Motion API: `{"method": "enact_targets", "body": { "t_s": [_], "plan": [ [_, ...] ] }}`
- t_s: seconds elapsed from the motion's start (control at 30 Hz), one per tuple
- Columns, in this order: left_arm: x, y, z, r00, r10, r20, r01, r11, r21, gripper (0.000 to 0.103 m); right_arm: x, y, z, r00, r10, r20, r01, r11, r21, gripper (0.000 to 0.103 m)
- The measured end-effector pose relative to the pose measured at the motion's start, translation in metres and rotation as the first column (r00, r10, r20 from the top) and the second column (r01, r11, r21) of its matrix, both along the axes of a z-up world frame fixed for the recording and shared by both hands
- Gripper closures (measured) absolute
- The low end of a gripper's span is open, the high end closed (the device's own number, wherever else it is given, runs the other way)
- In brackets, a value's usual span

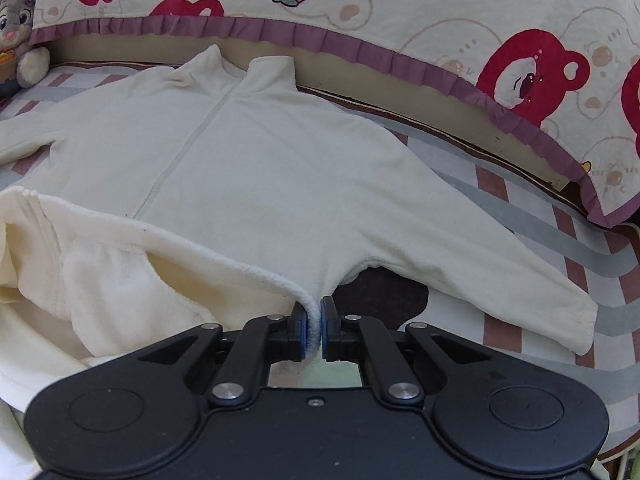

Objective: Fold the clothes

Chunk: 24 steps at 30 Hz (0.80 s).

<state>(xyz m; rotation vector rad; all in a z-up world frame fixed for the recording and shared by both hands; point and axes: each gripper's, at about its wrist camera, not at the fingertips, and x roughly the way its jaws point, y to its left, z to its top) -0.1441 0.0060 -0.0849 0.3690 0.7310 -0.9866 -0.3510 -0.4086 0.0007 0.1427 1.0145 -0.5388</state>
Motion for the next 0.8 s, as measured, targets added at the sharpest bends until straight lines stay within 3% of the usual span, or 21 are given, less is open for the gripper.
{"method": "enact_targets", "body": {
  "t_s": [0.07,0.2,0.3,0.33,0.37,0.47,0.53,0.6,0.67,0.8],
  "plan": [
    [-0.003,-0.008,-0.007,0.999,-0.038,0.017,0.037,0.998,0.05,0.041,-0.001,0.0,-0.001,1.0,0.003,0.002,-0.003,1.0,-0.002,0.097],
    [0.013,-0.019,-0.007,0.997,0.056,0.045,-0.057,0.998,0.018,0.041,-0.002,0.001,-0.001,1.0,0.013,0.012,-0.013,1.0,-0.004,0.097],
    [0.028,-0.031,-0.011,0.99,0.131,0.05,-0.133,0.99,0.043,0.044,-0.001,0.002,-0.004,1.0,0.026,0.011,-0.026,1.0,-0.011,0.097],
    [0.033,-0.033,-0.013,0.989,0.146,0.037,-0.148,0.988,0.047,0.055,-0.001,0.002,-0.005,0.999,0.033,0.012,-0.033,0.999,-0.014,0.097],
    [0.038,-0.034,-0.014,0.986,0.161,0.028,-0.163,0.985,0.052,0.1,-0.001,0.003,-0.004,0.999,0.041,0.017,-0.04,0.999,-0.015,0.097],
    [0.038,-0.018,0.009,0.97,0.233,0.068,-0.233,0.972,-0.01,0.097,-0.006,0.012,0.005,0.993,0.108,0.053,-0.108,0.994,-0.009,0.097],
    [0.04,0.007,0.04,0.95,0.309,0.04,-0.303,0.947,-0.109,0.097,-0.012,0.028,0.022,0.98,0.181,0.079,-0.181,0.983,0.0,0.098],
    [0.045,0.042,0.067,0.919,0.391,-0.038,-0.39,0.896,-0.21,0.097,-0.018,0.045,0.047,0.96,0.259,0.103,-0.263,0.965,0.022,0.098],
    [0.044,0.069,0.079,0.884,0.453,-0.121,-0.468,0.851,-0.239,0.097,-0.024,0.062,0.073,0.932,0.342,0.123,-0.347,0.937,0.023,0.098],
    [0.011,0.103,0.082,0.837,0.496,-0.23,-0.545,0.785,-0.293,0.097,-0.04,0.093,0.104,0.882,0.458,0.111,-0.464,0.885,0.035,0.098]
  ]
}}
